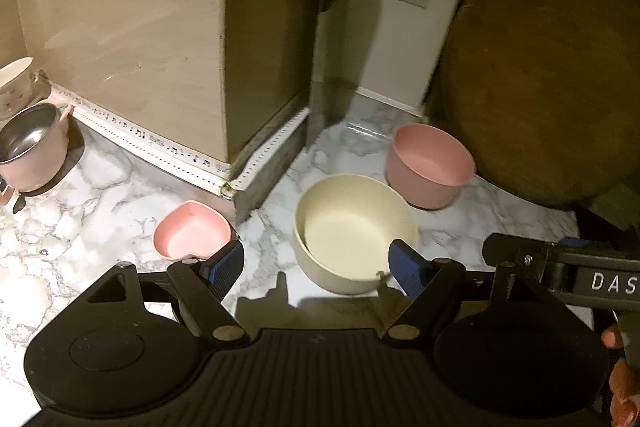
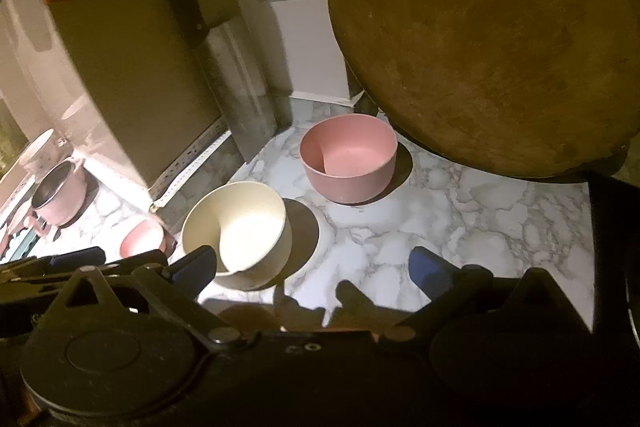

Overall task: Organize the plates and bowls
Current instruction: 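Move both tools toward the cream bowl on the counter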

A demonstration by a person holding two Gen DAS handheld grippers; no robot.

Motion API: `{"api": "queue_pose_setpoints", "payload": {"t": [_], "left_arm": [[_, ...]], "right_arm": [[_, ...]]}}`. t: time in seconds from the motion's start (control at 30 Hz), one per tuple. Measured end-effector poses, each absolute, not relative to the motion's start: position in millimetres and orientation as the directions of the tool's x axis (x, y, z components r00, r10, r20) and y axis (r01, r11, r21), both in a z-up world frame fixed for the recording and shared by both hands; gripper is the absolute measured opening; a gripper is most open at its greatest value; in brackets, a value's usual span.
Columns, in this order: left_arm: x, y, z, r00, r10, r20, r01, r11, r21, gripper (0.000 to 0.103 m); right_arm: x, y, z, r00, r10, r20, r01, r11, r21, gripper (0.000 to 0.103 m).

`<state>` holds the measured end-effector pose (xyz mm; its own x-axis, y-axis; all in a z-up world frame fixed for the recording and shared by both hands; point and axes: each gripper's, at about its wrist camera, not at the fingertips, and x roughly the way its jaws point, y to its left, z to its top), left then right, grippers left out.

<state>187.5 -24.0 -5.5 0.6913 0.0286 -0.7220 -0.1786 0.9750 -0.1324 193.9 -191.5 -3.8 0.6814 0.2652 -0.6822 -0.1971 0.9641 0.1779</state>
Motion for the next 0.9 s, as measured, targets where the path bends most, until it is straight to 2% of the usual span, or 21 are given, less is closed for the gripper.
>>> {"api": "queue_pose_setpoints", "payload": {"t": [0.6, 0.7, 0.77, 0.9], "left_arm": [[243, -10, -56, 0.573, 0.064, -0.817, -0.271, 0.956, -0.115, 0.079], [248, -8, -61, 0.561, 0.066, -0.825, -0.285, 0.951, -0.117, 0.079], [250, -7, -64, 0.556, 0.072, -0.828, -0.291, 0.95, -0.113, 0.079], [253, -6, -66, 0.557, 0.074, -0.827, -0.29, 0.951, -0.11, 0.078]], "right_arm": [[269, -179, -49, 0.558, 0.265, -0.786, -0.147, 0.964, 0.221, 0.096], [277, -178, -57, 0.534, 0.257, -0.805, -0.136, 0.966, 0.218, 0.091], [281, -177, -62, 0.513, 0.268, -0.816, -0.143, 0.963, 0.227, 0.082], [288, -174, -68, 0.489, 0.285, -0.824, -0.149, 0.959, 0.243, 0.071]]}}
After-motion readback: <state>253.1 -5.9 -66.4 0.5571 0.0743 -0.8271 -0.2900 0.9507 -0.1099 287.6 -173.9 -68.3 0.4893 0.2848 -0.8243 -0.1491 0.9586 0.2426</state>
